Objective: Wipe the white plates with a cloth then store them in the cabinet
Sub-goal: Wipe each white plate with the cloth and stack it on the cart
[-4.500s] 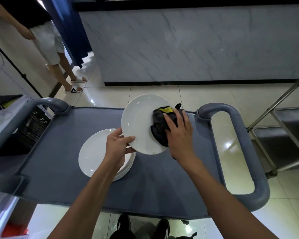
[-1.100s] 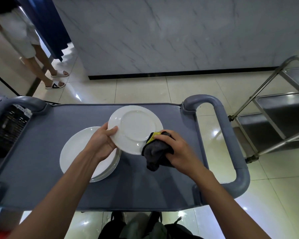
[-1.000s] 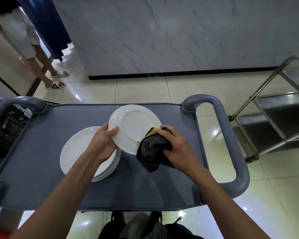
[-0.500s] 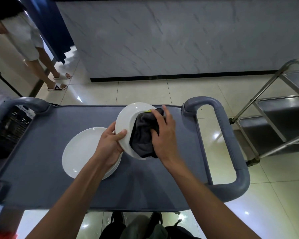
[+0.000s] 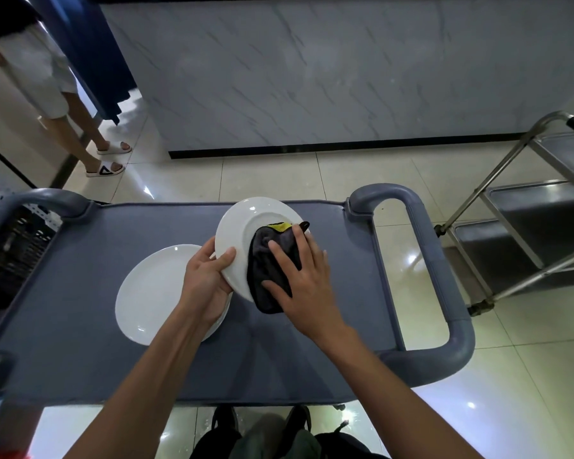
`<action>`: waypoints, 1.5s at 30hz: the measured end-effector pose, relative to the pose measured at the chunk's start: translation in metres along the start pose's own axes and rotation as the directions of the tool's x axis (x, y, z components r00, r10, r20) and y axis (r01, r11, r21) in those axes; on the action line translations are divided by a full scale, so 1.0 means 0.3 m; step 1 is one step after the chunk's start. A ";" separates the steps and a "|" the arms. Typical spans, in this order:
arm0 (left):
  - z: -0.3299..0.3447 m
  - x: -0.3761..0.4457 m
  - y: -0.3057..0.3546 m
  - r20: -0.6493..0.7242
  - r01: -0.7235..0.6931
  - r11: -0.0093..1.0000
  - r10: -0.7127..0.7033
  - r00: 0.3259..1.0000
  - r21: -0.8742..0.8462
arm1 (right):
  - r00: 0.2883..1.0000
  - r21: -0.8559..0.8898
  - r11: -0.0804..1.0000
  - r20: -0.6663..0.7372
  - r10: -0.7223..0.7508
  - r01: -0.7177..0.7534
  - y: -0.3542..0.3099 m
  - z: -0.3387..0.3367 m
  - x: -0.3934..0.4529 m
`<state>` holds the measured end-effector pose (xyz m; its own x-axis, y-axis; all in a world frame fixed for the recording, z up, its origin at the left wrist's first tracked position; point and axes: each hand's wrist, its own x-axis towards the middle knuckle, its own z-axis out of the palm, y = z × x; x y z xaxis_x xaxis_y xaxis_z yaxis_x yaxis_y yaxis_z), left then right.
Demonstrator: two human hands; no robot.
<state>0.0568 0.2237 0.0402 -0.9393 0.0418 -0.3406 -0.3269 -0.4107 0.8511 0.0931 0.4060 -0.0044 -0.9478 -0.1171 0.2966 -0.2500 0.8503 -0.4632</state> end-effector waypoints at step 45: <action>-0.044 0.009 0.044 0.022 -0.044 0.982 0.049 0.999 -0.181 | 0.922 0.456 0.851 -0.148 0.359 -0.259 0.031 -0.117 0.207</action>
<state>0.0514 0.2064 0.0452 -0.9561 0.0414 -0.2900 -0.2609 -0.5706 0.7787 0.0389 0.4245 0.0390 -0.9340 0.2731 0.2303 -0.0580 0.5202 -0.8521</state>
